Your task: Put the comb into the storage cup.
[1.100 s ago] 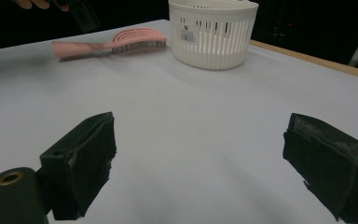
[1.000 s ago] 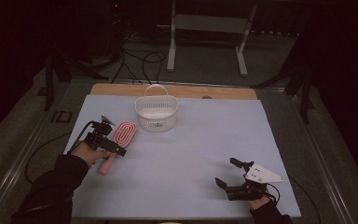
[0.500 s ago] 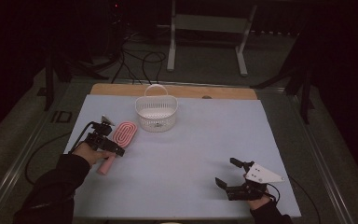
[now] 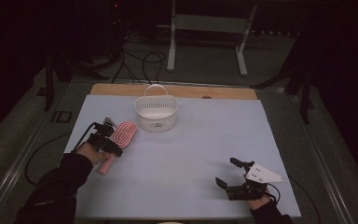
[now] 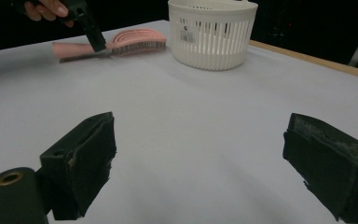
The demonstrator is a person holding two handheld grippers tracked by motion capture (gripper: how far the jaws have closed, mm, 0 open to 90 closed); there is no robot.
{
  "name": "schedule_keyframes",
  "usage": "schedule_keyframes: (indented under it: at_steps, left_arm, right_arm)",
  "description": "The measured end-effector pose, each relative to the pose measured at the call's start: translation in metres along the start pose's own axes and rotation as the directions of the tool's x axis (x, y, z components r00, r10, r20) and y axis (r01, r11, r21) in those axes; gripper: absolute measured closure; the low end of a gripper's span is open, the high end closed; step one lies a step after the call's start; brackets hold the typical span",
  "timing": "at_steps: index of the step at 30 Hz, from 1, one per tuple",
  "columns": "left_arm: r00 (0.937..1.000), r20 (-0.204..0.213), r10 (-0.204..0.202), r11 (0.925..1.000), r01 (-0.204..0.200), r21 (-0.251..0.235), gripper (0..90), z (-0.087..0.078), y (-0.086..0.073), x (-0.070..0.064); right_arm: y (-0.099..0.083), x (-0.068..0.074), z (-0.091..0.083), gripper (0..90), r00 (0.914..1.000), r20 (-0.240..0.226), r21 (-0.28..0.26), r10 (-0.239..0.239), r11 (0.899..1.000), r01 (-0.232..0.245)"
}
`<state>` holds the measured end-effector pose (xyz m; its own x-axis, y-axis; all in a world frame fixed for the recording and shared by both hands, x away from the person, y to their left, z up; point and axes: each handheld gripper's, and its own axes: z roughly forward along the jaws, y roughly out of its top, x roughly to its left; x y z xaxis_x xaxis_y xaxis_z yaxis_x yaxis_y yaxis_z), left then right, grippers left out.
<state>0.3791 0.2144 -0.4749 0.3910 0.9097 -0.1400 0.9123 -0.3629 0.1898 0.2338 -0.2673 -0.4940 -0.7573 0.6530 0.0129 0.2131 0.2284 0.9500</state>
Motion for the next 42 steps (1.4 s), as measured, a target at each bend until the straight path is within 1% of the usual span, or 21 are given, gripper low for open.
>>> schedule_keyframes:
  at_steps: [2,3,5,6,10,11,12,14,15,17,19,21,23,25,29,31,33,34,37,39,42]
  left_arm:
    - [1.0000,0.000,0.001,1.0000,-0.001,0.000,47.8,0.000,0.000,0.000]
    - [0.9999,-0.009,0.009,0.9999,-0.009,0.005,49.1,0.001,0.001,0.000]
    - [0.9999,-0.006,0.012,0.9999,-0.012,0.011,50.8,0.001,0.001,0.000]
    - [0.9997,-0.017,0.017,0.9998,-0.017,0.011,52.8,0.001,0.001,0.000]
    - [0.9999,-0.008,0.011,0.9998,-0.011,0.015,59.1,0.003,0.003,0.000]
    - [0.9999,-0.010,0.011,0.9998,-0.010,0.017,59.2,0.004,0.003,0.000]
    - [0.9997,-0.018,0.017,0.9996,-0.017,0.023,61.2,0.005,0.004,-0.001]
    - [0.9998,-0.016,0.010,0.9996,-0.010,0.026,62.1,0.006,0.004,0.000]
    - [0.9997,-0.019,0.017,0.9994,-0.016,0.032,64.3,0.007,0.005,-0.001]
    - [0.9995,-0.020,0.023,0.9989,-0.022,0.040,64.4,0.010,0.005,-0.002]
    - [0.9995,-0.020,0.024,0.9986,-0.023,0.047,67.1,0.013,0.006,-0.002]
    - [0.9993,-0.024,0.030,0.9984,-0.029,0.049,67.5,0.013,0.006,-0.003]
    - [0.9995,-0.024,0.021,0.9984,-0.020,0.052,68.3,0.014,0.007,-0.002]
    - [0.9994,-0.023,0.026,0.9982,-0.024,0.056,69.8,0.014,0.007,-0.001]
    - [0.9987,-0.039,0.033,0.9975,-0.030,0.064,70.5,0.015,0.008,-0.004]
    - [0.9986,-0.044,0.030,0.9980,-0.027,0.058,70.8,0.015,0.007,-0.004]
    - [0.9992,-0.038,0.013,0.9989,-0.011,0.045,71.0,0.015,0.006,-0.003]
    - [0.9993,-0.035,0.012,0.9992,-0.010,0.038,71.1,0.015,0.005,-0.002]
    - [0.9993,-0.029,0.022,0.9997,-0.022,0.015,71.2,0.015,0.001,-0.002]
    - [0.9985,-0.037,0.040,0.9992,-0.040,0.001,71.3,0.015,-0.001,-0.003]
    - [0.9983,-0.034,0.047,0.9989,-0.047,-0.006,71.5,0.014,-0.002,-0.003]
  right_arm:
    - [0.000,0.000,0.000,9.1,1.0000,-0.002,0.003,-0.003,1.000,0.003]
    - [0.000,0.000,0.000,9.0,1.0000,-0.003,0.005,0.000,1.000,0.000]
    - [0.000,0.000,0.000,9.0,1.0000,-0.001,0.002,-0.002,1.000,0.002]
    - [0.000,0.000,0.000,9.1,1.0000,0.000,0.000,0.001,1.000,-0.001]
    - [0.000,0.000,0.000,9.0,1.0000,-0.003,0.004,-0.002,1.000,0.002]
    - [0.000,0.000,0.000,9.0,1.0000,0.000,0.002,-0.001,1.000,0.001]
    - [0.000,0.000,0.000,9.1,1.0000,0.000,0.001,-0.002,1.000,0.002]
    - [-0.001,0.000,0.000,9.0,1.0000,-0.004,0.004,0.002,1.000,-0.002]
    - [-0.001,0.000,0.000,9.0,1.0000,-0.004,0.005,0.001,1.000,-0.001]
    - [0.000,0.000,0.000,9.1,1.0000,-0.001,0.000,-0.001,1.000,0.001]
    - [0.000,0.000,0.000,9.0,1.0000,-0.003,0.002,0.000,1.000,0.000]
    - [0.000,0.000,0.000,9.1,1.0000,-0.003,0.002,-0.001,1.000,0.001]
    - [0.000,0.000,0.000,9.0,1.0000,-0.001,0.000,-0.001,1.000,0.001]
    - [0.000,0.000,0.001,9.0,1.0000,-0.003,0.005,-0.001,1.000,0.001]
    - [0.000,0.000,0.001,9.1,1.0000,-0.003,0.002,-0.006,1.000,0.006]
    - [0.000,0.000,0.001,9.1,1.0000,-0.004,0.006,-0.005,1.000,0.005]
    - [0.000,0.000,0.000,9.1,1.0000,-0.004,0.005,-0.004,1.000,0.004]
    - [0.000,0.000,0.000,9.1,1.0000,-0.004,0.001,-0.005,1.000,0.005]
    - [0.000,0.000,0.001,9.1,1.0000,-0.007,0.003,-0.003,1.000,0.003]
    - [0.000,0.000,0.001,9.1,1.0000,-0.004,0.004,-0.003,1.000,0.003]
    - [0.000,0.000,0.001,9.0,1.0000,-0.004,0.004,-0.003,1.000,0.003]
